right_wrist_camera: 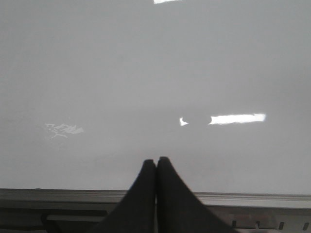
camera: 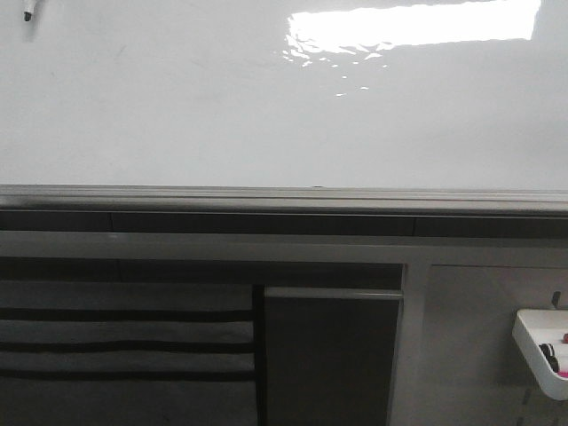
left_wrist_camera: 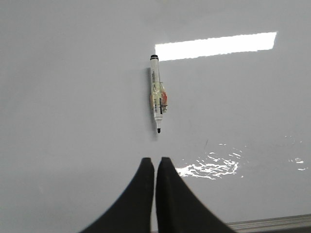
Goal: Write number 3 on whiteboard
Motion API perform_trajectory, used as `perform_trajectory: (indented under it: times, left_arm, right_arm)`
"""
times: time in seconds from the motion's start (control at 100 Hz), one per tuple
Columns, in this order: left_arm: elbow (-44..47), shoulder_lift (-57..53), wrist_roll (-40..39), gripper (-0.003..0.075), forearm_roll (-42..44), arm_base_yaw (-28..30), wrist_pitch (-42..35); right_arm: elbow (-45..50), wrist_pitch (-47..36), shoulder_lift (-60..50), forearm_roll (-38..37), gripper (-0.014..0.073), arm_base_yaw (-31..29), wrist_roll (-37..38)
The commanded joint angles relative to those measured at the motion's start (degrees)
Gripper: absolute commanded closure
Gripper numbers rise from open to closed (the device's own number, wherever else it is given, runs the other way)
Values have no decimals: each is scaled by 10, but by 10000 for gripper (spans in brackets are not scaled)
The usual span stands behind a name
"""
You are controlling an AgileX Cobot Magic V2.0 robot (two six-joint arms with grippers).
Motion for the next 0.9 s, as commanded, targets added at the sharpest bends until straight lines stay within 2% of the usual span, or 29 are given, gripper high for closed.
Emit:
perform_trajectory:
  times: [0.0, 0.07, 0.12, 0.19, 0.25, 0.3, 0.36, 0.89]
  left_arm:
    - [-19, 11, -6, 738, -1, 0, -38]
    - [-17, 11, -6, 717, -1, 0, -34]
    - [-16, 11, -6, 664, 0, 0, -34]
    - [-13, 11, -6, 539, 13, 0, -34]
    - [-12, 12, -6, 405, 19, 0, -34]
    - [-12, 12, -6, 338, 19, 0, -36]
    - [-12, 12, -6, 306, 19, 0, -38]
    - [-12, 13, -6, 355, 10, 0, -43]
  right_arm:
    - [-19, -45, 10, 0, 576, -3, -2]
    - [-19, -51, 10, -9, 433, -3, -2]
    - [-19, -53, 10, -16, 319, -3, -2]
    - [-19, -56, 10, -24, 181, -3, -2]
    - [-19, -58, 10, -24, 113, -3, -2]
    - [-19, -58, 10, -24, 102, -3, -2]
    - [-19, -57, 10, -24, 104, -3, -2]
    - [-19, -60, 10, -9, 104, -3, -2]
